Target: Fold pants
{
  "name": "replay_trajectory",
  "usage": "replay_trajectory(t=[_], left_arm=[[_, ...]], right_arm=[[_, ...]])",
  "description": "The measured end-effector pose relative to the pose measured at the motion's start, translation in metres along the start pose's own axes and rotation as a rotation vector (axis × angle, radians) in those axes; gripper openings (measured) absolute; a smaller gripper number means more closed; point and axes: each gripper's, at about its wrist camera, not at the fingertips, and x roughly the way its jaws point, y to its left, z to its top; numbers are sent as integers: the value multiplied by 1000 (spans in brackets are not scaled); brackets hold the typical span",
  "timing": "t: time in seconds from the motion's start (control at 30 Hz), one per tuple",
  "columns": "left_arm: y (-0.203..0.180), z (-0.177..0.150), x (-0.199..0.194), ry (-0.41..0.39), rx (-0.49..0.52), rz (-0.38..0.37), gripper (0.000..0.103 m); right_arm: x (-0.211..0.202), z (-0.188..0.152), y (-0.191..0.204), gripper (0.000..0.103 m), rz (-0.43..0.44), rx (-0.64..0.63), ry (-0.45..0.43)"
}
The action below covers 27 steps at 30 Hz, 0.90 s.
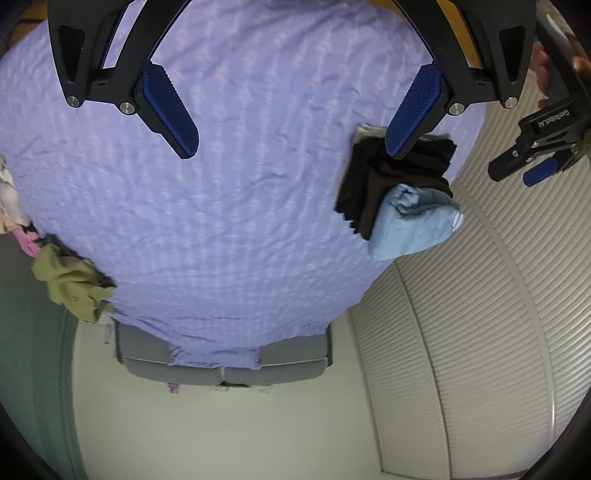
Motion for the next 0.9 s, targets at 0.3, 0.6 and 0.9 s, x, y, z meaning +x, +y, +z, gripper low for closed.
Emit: replay_trajectory(t=[0.3,0.6,0.9], left_arm=[[-87,-38,-69,-68,61,-29,103],[-135,-62,-121,-98,90,-59,103],[-154,-72,-146,-119,107,-72,103]], right_arm=[[-87,-51,-62,102,-63,18,-47],[-146,-84,-96,102,-90,27,-79],[-177,-97,-111,102,-97,52,-113]])
